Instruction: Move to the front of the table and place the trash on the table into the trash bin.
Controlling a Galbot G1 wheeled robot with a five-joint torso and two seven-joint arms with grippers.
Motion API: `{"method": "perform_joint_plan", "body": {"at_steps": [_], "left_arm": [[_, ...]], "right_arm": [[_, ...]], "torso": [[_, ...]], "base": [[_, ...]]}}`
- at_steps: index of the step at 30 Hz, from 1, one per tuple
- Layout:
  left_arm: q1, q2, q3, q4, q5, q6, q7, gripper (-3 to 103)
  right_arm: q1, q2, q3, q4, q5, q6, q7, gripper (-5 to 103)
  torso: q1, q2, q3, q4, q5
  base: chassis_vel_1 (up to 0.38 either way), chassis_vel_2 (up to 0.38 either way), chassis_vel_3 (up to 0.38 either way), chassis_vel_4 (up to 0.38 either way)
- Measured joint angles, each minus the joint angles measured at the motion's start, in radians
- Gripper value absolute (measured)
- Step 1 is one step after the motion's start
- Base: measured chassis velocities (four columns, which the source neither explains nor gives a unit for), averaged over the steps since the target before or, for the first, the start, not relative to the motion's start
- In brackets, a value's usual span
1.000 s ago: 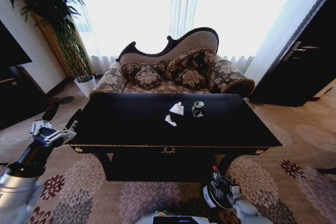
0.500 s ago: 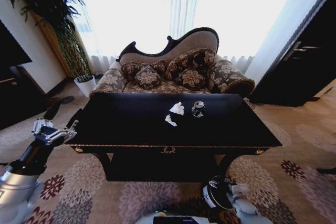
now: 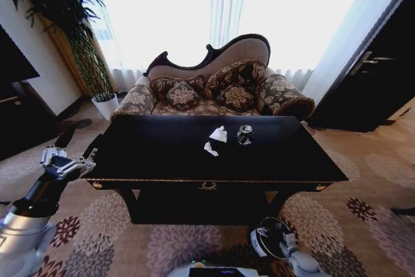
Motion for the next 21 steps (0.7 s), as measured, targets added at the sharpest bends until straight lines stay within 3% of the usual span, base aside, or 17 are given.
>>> {"method": "perform_joint_plan", "body": {"at_steps": [6, 9, 11, 12, 15, 19, 21], "left_arm": [[0.004, -0.017, 0.003, -0.006, 0.003, -0.003, 0.0, 100], [0.0, -0.018, 0.003, -0.005, 0.004, -0.006, 0.0, 100], [0.0, -0.018, 0.003, -0.005, 0.004, -0.006, 0.0, 100], [-0.004, -0.017, 0.003, 0.0, 0.004, -0.006, 0.0, 100], [-0.008, -0.018, 0.006, 0.004, 0.007, -0.006, 0.0, 100], [-0.016, -0.029, 0.021, 0.008, 0.019, -0.006, 0.0, 100], [-0.016, -0.032, 0.024, 0.008, 0.02, -0.006, 0.0, 100]], "right_arm": [[-0.065, 0.053, 0.084, 0.119, -0.118, 0.01, -0.03, 100], [-0.125, 0.083, 0.173, 0.196, -0.24, 0.043, -0.088, 100], [-0.125, 0.083, 0.173, 0.196, -0.24, 0.043, -0.088, 100], [-0.17, 0.098, 0.253, 0.255, -0.282, 0.06, -0.141, 100], [-0.212, 0.11, 0.329, 0.316, -0.283, 0.06, -0.183, 100], [-0.277, 0.134, 0.491, 0.422, -0.282, 0.063, -0.328, 100], [-0.286, 0.138, 0.517, 0.443, -0.282, 0.064, -0.353, 100]], "torso": [[0.0, 0.0, 0.0, 0.0001, 0.0001], [0.0, 0.0, 0.0, 0.0, 0.0], [0.0, 0.0, 0.0, 0.0, 0.0], [0.0, 0.0, 0.0, -0.0001, 0.0], [0.0, 0.0, 0.0, 0.0, 0.0001], [0.0, 0.0, 0.0, -0.0002, -0.0002], [0.0, 0.0, 0.0, -0.0002, 0.0002]], "base": [[0.0, 0.0, 0.0, 0.0], [0.0, 0.0, 0.0, 0.0], [0.0, 0.0, 0.0, 0.0], [0.0, 0.0, 0.0, 0.0], [0.0, 0.0, 0.0, 0.0], [0.0, 0.0, 0.0, 0.0], [0.0, 0.0, 0.0, 0.0]]}}
